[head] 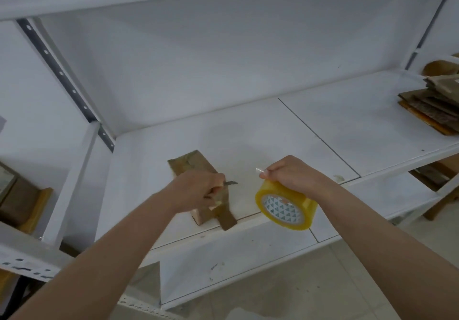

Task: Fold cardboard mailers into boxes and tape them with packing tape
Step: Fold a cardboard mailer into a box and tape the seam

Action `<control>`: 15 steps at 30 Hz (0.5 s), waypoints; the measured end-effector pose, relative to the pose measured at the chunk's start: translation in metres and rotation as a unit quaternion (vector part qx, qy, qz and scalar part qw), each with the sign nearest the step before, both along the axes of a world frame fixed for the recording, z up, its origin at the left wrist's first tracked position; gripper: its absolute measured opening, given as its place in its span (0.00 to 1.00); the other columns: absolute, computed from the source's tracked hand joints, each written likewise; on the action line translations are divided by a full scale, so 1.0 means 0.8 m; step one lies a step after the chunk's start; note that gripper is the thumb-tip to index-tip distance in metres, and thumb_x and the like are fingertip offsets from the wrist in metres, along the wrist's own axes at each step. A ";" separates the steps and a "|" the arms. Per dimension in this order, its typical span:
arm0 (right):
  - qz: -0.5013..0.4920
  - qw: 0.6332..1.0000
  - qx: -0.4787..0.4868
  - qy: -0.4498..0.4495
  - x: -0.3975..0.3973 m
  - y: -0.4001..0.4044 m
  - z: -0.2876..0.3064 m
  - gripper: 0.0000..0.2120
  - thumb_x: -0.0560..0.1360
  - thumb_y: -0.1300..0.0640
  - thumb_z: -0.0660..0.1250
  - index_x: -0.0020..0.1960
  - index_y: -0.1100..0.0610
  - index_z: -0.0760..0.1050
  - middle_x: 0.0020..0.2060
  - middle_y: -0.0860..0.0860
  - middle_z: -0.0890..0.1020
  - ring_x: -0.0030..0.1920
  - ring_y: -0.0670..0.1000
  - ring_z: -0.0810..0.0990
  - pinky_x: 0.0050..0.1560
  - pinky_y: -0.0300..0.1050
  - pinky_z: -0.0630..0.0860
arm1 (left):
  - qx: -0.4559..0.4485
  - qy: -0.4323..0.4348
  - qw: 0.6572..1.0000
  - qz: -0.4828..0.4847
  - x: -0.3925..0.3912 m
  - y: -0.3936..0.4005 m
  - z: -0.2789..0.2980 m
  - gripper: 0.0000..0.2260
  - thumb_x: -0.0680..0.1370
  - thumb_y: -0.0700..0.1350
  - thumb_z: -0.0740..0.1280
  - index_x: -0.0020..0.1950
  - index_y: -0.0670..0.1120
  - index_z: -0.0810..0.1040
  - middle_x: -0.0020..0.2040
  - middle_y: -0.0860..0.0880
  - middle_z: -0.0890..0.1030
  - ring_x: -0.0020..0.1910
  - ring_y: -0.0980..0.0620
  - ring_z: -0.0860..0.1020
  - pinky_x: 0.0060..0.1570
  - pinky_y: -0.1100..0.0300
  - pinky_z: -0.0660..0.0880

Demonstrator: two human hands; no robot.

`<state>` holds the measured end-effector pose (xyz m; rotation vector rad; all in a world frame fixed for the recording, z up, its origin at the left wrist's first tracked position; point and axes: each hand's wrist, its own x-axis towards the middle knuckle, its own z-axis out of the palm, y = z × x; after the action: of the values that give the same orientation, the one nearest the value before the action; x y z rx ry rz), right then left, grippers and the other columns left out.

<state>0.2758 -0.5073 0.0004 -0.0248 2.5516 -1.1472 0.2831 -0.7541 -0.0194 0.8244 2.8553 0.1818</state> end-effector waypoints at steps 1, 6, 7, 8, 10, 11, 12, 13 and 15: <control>0.007 1.000 -0.002 0.000 -0.002 -0.003 0.001 0.15 0.76 0.50 0.69 0.53 0.61 0.83 0.51 0.61 0.83 0.52 0.58 0.81 0.56 0.50 0.76 | 0.000 -0.002 1.000 -0.008 -0.001 -0.012 0.002 0.14 0.74 0.45 0.70 0.38 0.53 0.64 0.34 0.55 0.71 0.32 0.59 0.68 0.32 0.64 0.63; 0.034 0.999 -0.013 0.004 -0.008 -0.016 0.003 0.15 0.75 0.48 0.69 0.52 0.58 0.84 0.52 0.59 0.83 0.49 0.54 0.81 0.50 0.46 0.77 | 0.175 -0.030 0.981 0.079 0.003 -0.031 -0.002 0.14 0.71 0.52 0.75 0.37 0.59 0.69 0.33 0.61 0.73 0.31 0.63 0.69 0.33 0.68 0.64; 0.040 0.999 -0.018 0.005 -0.008 -0.018 0.004 0.14 0.75 0.47 0.69 0.52 0.56 0.84 0.51 0.57 0.83 0.47 0.51 0.81 0.46 0.42 0.75 | 0.213 -0.027 0.970 0.113 0.006 -0.030 -0.003 0.13 0.71 0.53 0.75 0.37 0.62 0.70 0.33 0.63 0.73 0.31 0.63 0.70 0.33 0.69 0.65; 0.046 0.999 -0.025 0.005 -0.009 -0.020 0.006 0.13 0.75 0.46 0.69 0.52 0.54 0.84 0.51 0.55 0.84 0.47 0.49 0.81 0.45 0.39 0.74 | 0.246 -0.017 0.957 0.151 0.008 -0.029 -0.004 0.12 0.73 0.53 0.73 0.38 0.62 0.71 0.33 0.63 0.74 0.31 0.63 0.71 0.33 0.69 0.66; 0.058 0.998 -0.033 0.007 -0.010 -0.023 0.008 0.13 0.75 0.45 0.69 0.54 0.52 0.84 0.51 0.53 0.84 0.47 0.48 0.80 0.44 0.39 0.73 | 0.297 0.019 0.927 0.229 0.011 -0.023 -0.006 0.08 0.76 0.52 0.70 0.40 0.59 0.73 0.31 0.59 0.76 0.29 0.63 0.72 0.30 0.71 0.68; 0.065 0.997 -0.034 0.008 -0.010 -0.025 0.010 0.13 0.75 0.45 0.69 0.55 0.50 0.84 0.52 0.51 0.83 0.48 0.48 0.80 0.45 0.40 0.73 | 0.319 0.035 0.909 0.265 0.012 -0.019 -0.005 0.06 0.76 0.53 0.69 0.41 0.57 0.74 0.29 0.57 0.75 0.27 0.64 0.72 0.29 0.72 0.68; 0.072 0.997 -0.033 0.009 -0.010 -0.027 0.012 0.13 0.76 0.45 0.68 0.56 0.49 0.83 0.53 0.50 0.83 0.49 0.49 0.80 0.48 0.42 0.74 | 0.344 0.045 0.891 0.292 0.013 -0.012 -0.002 0.06 0.76 0.54 0.69 0.41 0.56 0.76 0.28 0.56 0.74 0.26 0.63 0.72 0.27 0.72 0.67; 0.079 0.996 -0.030 0.011 -0.011 -0.030 0.014 0.13 0.76 0.45 0.68 0.57 0.48 0.83 0.54 0.49 0.82 0.51 0.50 0.80 0.52 0.44 0.74 | 0.369 0.047 0.876 0.307 0.015 -0.006 0.002 0.08 0.75 0.57 0.69 0.40 0.55 0.76 0.27 0.57 0.74 0.26 0.63 0.72 0.27 0.72 0.67; 0.090 0.995 -0.034 0.015 -0.011 -0.035 0.018 0.13 0.76 0.45 0.67 0.56 0.47 0.83 0.53 0.49 0.82 0.52 0.50 0.80 0.57 0.47 0.75 | 0.391 0.028 0.866 0.311 0.017 0.010 0.011 0.15 0.71 0.65 0.67 0.38 0.54 0.76 0.28 0.60 0.75 0.29 0.63 0.73 0.30 0.71 0.67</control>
<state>0.2674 -0.5350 0.0146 -0.2838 2.4760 -1.1693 0.2967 -0.7460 -0.0108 -0.0801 2.9597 1.4746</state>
